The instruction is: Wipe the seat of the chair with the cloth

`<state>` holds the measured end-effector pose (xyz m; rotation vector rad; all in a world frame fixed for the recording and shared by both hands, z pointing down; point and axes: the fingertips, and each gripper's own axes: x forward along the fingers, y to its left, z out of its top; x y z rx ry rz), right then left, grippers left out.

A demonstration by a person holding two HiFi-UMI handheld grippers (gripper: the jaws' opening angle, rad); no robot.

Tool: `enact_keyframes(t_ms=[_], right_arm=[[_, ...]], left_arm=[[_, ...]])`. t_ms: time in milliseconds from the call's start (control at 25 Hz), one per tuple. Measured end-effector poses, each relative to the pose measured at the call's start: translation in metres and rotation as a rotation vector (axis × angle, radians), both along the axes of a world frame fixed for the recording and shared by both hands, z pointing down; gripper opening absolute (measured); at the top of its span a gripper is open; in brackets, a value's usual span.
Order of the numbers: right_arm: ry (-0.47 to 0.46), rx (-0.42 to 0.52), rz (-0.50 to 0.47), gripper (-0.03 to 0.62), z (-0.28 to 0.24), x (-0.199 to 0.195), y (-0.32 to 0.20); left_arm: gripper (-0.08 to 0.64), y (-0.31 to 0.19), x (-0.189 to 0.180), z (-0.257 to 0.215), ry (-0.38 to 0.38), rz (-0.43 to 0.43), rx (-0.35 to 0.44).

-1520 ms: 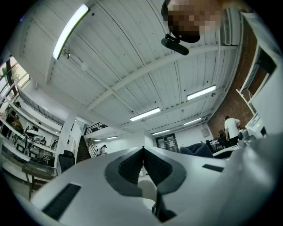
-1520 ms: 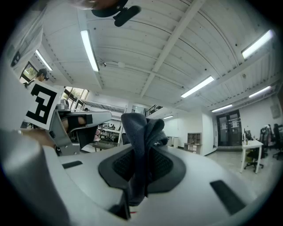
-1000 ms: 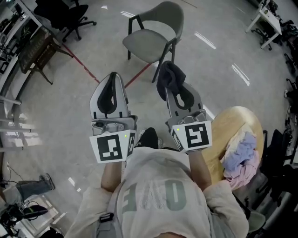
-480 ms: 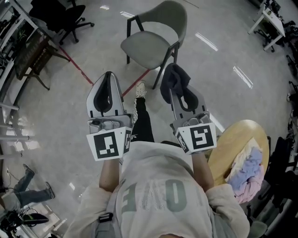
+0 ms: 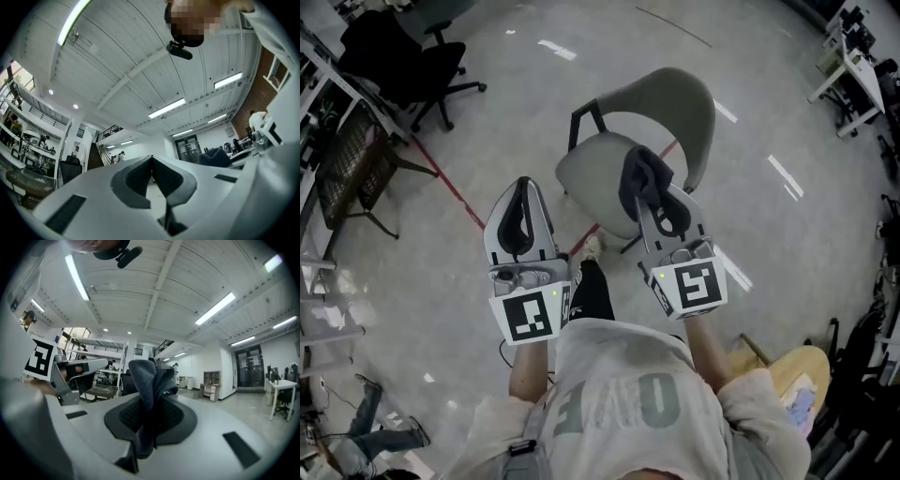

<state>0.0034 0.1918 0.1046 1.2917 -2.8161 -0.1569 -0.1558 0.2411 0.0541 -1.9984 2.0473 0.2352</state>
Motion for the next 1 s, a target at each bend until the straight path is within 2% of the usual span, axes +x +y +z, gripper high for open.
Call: enact_keyframes(t_ms=[120,240,400,600,1000], right_arm=[[0.018,0.000,0.002,0.057,-0.026,-0.038,-0.080],[-0.016,-0.016,0.034,0.057,-0.047,-0.056,-0.152],[-0.030,-0.050,0.084,0.057,-0.047,-0.069,-0.208],[-0.037,-0.073,0.166,0.057,-0.040,-0.058,-0.248],[-0.076,-0.053,0.261,0.057,-0.049,-0.017,-0.263]], left_arm=[[0.015,-0.084,-0.034,-0.026,-0.036,0.017,0.016],[0.015,-0.159,-0.052,-0.045,-0.059,0.055,0.021],[0.015,-0.224,-0.068,-0.046,-0.039,0.087,0.007],[0.015,-0.269,-0.061,-0.030,-0.024,0.150,-0.028],[0.015,-0.290,-0.022,-0.028,-0.022,0.234,-0.038]])
